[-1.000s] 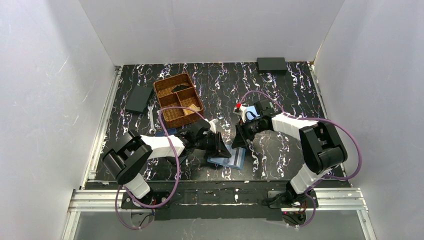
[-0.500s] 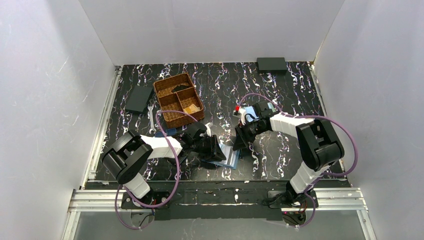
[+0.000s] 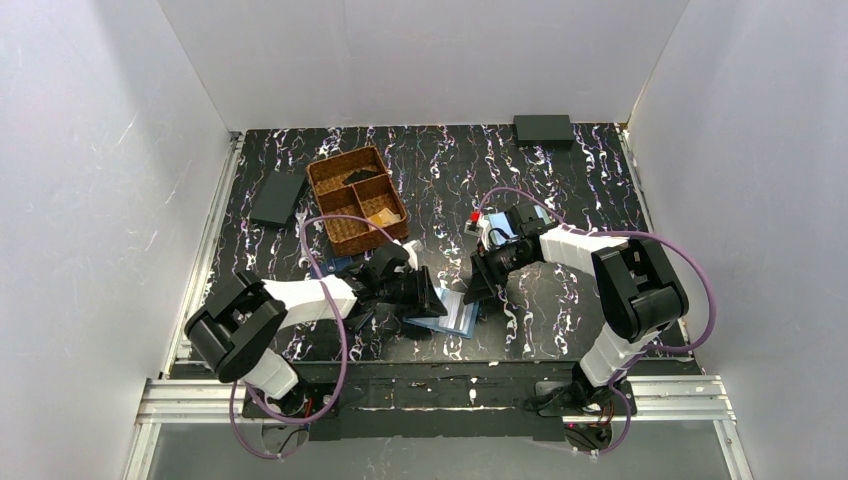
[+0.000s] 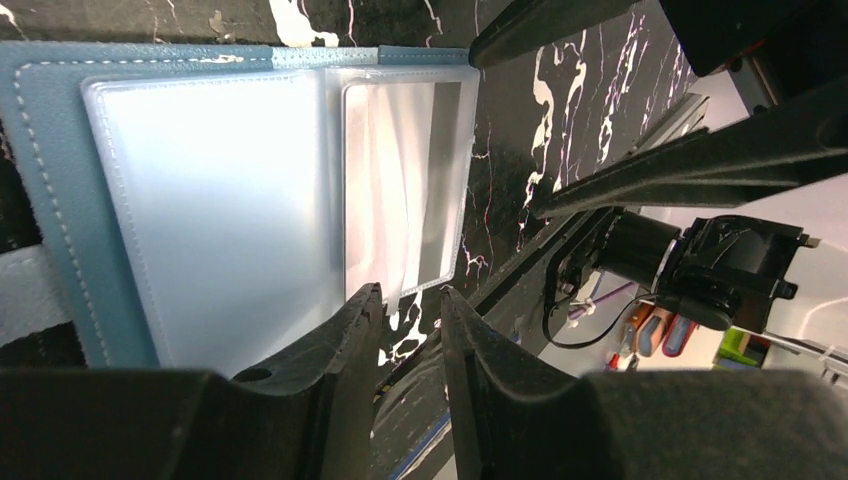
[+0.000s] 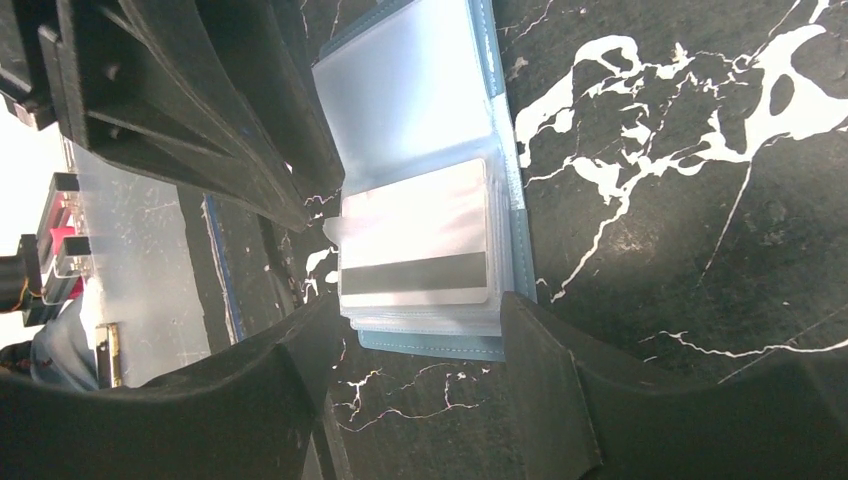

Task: Take the credit cards out of the card holder
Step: Remove the credit card from the card holder.

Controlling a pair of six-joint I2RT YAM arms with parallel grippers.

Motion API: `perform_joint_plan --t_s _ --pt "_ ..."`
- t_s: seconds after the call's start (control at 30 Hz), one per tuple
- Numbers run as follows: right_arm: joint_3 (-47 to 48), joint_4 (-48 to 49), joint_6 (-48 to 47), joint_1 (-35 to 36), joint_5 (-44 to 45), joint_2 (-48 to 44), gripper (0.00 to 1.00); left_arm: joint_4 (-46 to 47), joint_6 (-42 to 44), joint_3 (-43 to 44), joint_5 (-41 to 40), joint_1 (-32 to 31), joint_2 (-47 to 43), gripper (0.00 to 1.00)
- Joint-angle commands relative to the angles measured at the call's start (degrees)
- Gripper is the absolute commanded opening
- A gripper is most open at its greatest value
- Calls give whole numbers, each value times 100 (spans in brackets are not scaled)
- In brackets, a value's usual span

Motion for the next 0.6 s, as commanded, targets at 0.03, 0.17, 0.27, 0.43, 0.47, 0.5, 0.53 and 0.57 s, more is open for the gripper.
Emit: perform_joint_plan --t_s 0.03,0.17,0.27,0.43,0.47,0.5,0.53,0.57 --pt "206 -23 -9 15 -339 -153 68 -606 458 233 -343 22 -554 27" --pt "219 -27 -10 -9 -314 -165 68 -1375 865 774 -690 -121 -525 27" --pt "259 -97 -38 -132 -320 -154 67 -2096 1173 1234 -1033 -363 -362 27" --pt "255 -163 -132 -386 -369 -249 68 -2717 1379 1726 -1646 -787 -46 29" --pt "247 -163 -137 -416 -401 -263 68 -2854 1414 1875 -1744 -866 47 30" --pt "240 -163 -148 -443 -419 -269 68 -2964 1449 1964 -1809 -906 128 30" --pt "241 -163 -149 -462 -438 -281 68 -3056 1474 2032 -1869 -933 219 30" --pt "239 -163 -150 -475 -451 -277 68 -3122 1488 2095 -1915 -949 290 30"
